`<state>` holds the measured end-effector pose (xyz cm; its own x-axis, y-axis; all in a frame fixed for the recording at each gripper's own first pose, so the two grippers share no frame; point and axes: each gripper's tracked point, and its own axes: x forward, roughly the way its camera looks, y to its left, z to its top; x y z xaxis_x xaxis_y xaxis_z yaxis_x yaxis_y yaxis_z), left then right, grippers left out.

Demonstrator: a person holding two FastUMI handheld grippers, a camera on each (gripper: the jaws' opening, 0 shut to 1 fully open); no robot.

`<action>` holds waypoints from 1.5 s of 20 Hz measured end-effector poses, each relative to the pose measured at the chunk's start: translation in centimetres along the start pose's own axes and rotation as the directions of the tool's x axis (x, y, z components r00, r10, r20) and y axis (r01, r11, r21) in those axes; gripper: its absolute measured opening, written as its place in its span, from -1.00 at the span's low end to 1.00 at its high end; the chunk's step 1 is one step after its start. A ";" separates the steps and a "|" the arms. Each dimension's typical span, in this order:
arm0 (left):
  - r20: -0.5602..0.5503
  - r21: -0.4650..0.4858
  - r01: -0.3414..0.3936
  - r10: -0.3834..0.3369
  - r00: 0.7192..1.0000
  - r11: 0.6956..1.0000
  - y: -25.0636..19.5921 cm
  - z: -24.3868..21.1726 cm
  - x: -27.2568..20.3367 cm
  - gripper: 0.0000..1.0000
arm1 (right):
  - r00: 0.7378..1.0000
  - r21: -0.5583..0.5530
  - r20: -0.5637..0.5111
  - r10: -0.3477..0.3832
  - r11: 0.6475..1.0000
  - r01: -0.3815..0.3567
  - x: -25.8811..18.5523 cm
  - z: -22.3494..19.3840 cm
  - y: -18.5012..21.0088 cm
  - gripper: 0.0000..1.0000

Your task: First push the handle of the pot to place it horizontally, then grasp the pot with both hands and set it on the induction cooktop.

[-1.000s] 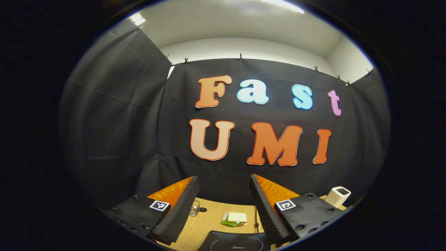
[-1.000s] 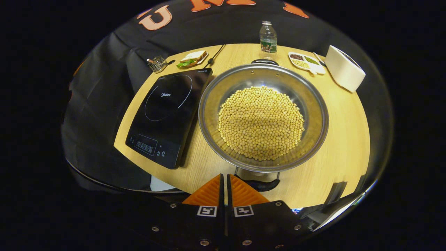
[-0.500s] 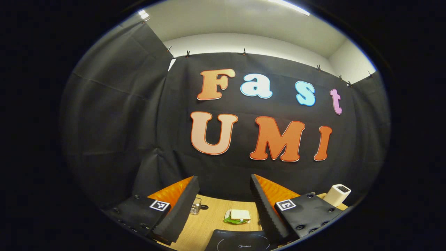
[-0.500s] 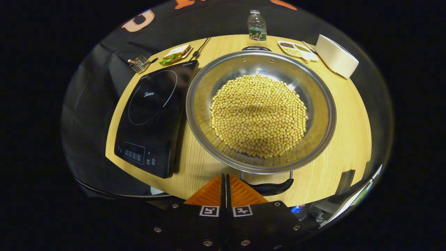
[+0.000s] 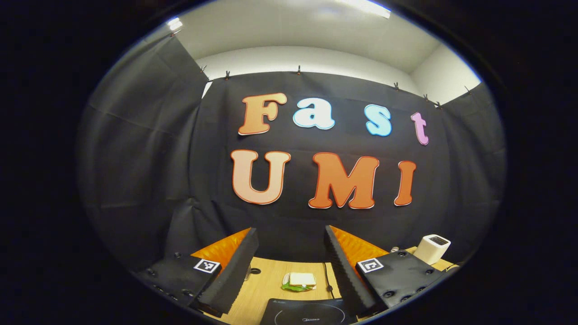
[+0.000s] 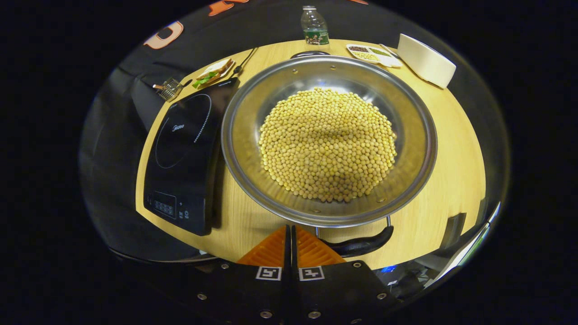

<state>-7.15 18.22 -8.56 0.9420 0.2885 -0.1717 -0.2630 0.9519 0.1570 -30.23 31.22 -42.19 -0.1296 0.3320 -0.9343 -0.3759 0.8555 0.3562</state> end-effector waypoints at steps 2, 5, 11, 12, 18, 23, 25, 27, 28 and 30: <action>0.018 0.020 0.023 -0.024 1.000 1.000 -1.8 0.7 -0.3 0.89 | 1.000 0.016 0.005 -0.002 1.000 0.002 -0.3 0.0 -1.5 -1.00; 0.011 0.030 0.041 -0.042 0.999 0.999 -4.5 0.7 -0.1 0.93 | 1.000 0.057 0.019 -0.010 0.998 0.009 -0.6 0.3 -3.8 -0.99; -0.012 0.042 0.077 -0.076 0.997 0.996 -9.5 0.8 1.0 0.91 | 0.998 0.125 0.058 -0.013 0.992 0.005 -0.8 1.8 -7.6 -0.99; -0.017 0.044 0.081 -0.081 0.997 0.996 -10.4 0.7 1.2 0.92 | 0.998 0.133 0.066 -0.011 0.991 0.002 -0.8 2.1 -8.1 -0.99; -0.051 0.055 0.130 -0.127 0.991 0.990 -15.9 -0.1 2.3 0.90 | 0.996 0.142 0.083 -0.028 0.990 0.016 -0.4 3.8 -11.4 -1.00; -0.082 0.068 0.148 -0.142 0.986 0.987 -18.7 -1.3 3.0 0.91 | 0.995 0.156 0.054 -0.088 0.985 0.079 0.3 4.5 -15.1 -0.99; -0.098 0.072 0.148 -0.141 0.985 0.986 -19.5 -2.0 3.4 0.91 | 0.996 0.191 0.052 -0.076 0.979 0.065 0.4 4.9 -15.5 -1.00; -0.116 0.081 0.150 -0.140 0.983 0.985 -20.1 -2.5 3.8 0.89 | 0.995 0.199 0.061 -0.083 0.978 0.070 0.5 5.5 -16.0 -0.99; -0.124 0.088 0.153 -0.142 0.982 0.984 -20.6 -2.7 4.0 0.91 | 0.994 0.200 0.067 -0.090 0.977 0.075 0.5 5.8 -16.3 -1.00; -0.136 0.099 0.169 -0.155 0.979 0.981 -21.9 -3.1 4.3 0.91 | 0.992 0.203 0.076 -0.097 0.976 0.080 0.7 6.5 -16.8 -0.99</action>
<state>2.03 -1.04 -15.74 0.9341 0.1491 -0.3244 -0.0781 0.9720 0.2217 -18.01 19.66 -48.72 -0.0223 0.2763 -0.9608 -0.1914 0.9421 0.2754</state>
